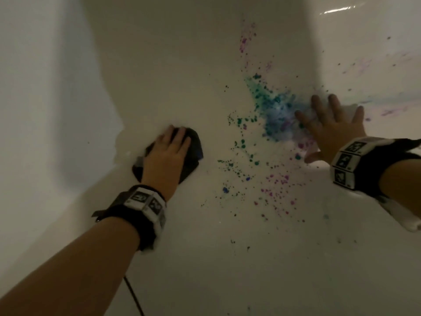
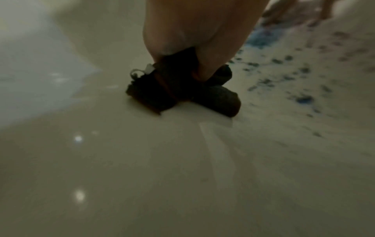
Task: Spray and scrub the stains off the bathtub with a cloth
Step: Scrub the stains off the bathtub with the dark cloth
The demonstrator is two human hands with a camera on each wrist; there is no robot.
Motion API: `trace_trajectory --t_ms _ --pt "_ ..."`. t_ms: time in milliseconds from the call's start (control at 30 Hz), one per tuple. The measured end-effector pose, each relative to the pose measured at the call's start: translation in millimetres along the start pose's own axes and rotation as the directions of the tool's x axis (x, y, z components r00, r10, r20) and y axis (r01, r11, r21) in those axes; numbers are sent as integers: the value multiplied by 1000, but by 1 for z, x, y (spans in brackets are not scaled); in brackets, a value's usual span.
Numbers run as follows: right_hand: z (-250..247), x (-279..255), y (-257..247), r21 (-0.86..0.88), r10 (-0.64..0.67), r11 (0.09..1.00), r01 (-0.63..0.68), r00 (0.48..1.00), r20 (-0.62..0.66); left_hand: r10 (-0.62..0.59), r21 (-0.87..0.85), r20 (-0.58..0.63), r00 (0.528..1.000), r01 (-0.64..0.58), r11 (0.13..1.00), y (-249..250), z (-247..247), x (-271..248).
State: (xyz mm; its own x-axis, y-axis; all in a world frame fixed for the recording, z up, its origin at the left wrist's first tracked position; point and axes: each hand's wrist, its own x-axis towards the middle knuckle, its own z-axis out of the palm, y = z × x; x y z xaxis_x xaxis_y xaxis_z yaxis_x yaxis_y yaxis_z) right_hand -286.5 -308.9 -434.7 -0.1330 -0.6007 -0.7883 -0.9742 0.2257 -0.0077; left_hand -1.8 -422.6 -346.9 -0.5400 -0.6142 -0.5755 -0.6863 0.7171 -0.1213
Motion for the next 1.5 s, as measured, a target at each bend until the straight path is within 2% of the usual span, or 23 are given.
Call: trace_trajectory --t_ms 33,100,167,267,300,333,400,433,500,567,633,700,800,900,1000,1067,1167,1200,1267,1333,1400,1500 --pt "0 1 0 -6 0 1000 0 1000 -2 6 21 115 993 -8 1000 14 5 1" --pt "0 2 -1 -10 3 1000 -3 1000 2 -85 15 308 948 85 996 41 18 1" --pt "0 3 -1 -12 7 1000 -7 1000 10 -145 -48 411 900 180 982 70 31 1" --pt "-1 3 -1 -5 2 1000 -2 1000 21 -53 -182 536 842 177 967 98 32 -11" --pt "-2 3 -1 -2 0 1000 0 1000 23 -22 -217 555 831 170 961 99 27 -16" --pt "-2 4 0 1 0 1000 0 1000 24 -32 -242 536 844 190 952 95 18 -23" --pt "-1 4 -1 6 -6 1000 6 1000 21 -147 -201 438 887 257 945 80 1 -33" --pt "-1 4 -1 8 -8 1000 8 1000 20 -210 -121 398 893 278 953 71 -6 -38" --pt "-1 4 -1 5 -8 1000 8 1000 19 -303 59 420 856 308 950 59 -14 -46" --pt "-1 4 -2 -3 -8 1000 8 1000 13 -333 169 539 774 288 943 59 -14 -52" --pt "-1 5 -2 -6 -3 1000 3 1000 14 -286 191 655 699 213 958 71 -6 -54" --pt "-1 5 -2 -5 -2 1000 3 1000 19 -202 146 732 651 140 979 91 2 -53" --pt "1 7 -2 -10 -5 1000 5 1000 21 -80 52 781 620 63 997 126 15 -53" --pt "1 7 -1 -1 -16 1000 16 1000 14 20 -56 801 598 41 998 142 20 -51" --pt "0 6 0 -3 -24 1000 24 999 29 136 -194 804 579 39 980 128 11 -42" --pt "-5 4 -1 -13 -15 1000 16 998 54 160 -209 816 555 25 978 113 -1 -35" --pt "-24 -5 2 17 -25 1000 23 991 129 120 -126 797 592 -31 991 93 -18 -41" --pt "-31 -9 3 50 -51 998 44 988 147 101 -101 799 592 -33 994 87 -24 -47" --pt "-39 -30 3 95 -135 988 118 973 189 76 -87 828 555 -8 996 78 -34 -69" --pt "-45 -58 -2 149 -215 972 184 950 228 46 -105 827 560 73 992 71 -44 -86" --pt "-46 -107 -13 252 -281 944 215 922 267 41 -202 796 604 202 958 70 -55 -109" --pt "-48 -176 -29 460 -358 865 200 889 286 -30 -387 678 734 391 835 78 -70 -136"
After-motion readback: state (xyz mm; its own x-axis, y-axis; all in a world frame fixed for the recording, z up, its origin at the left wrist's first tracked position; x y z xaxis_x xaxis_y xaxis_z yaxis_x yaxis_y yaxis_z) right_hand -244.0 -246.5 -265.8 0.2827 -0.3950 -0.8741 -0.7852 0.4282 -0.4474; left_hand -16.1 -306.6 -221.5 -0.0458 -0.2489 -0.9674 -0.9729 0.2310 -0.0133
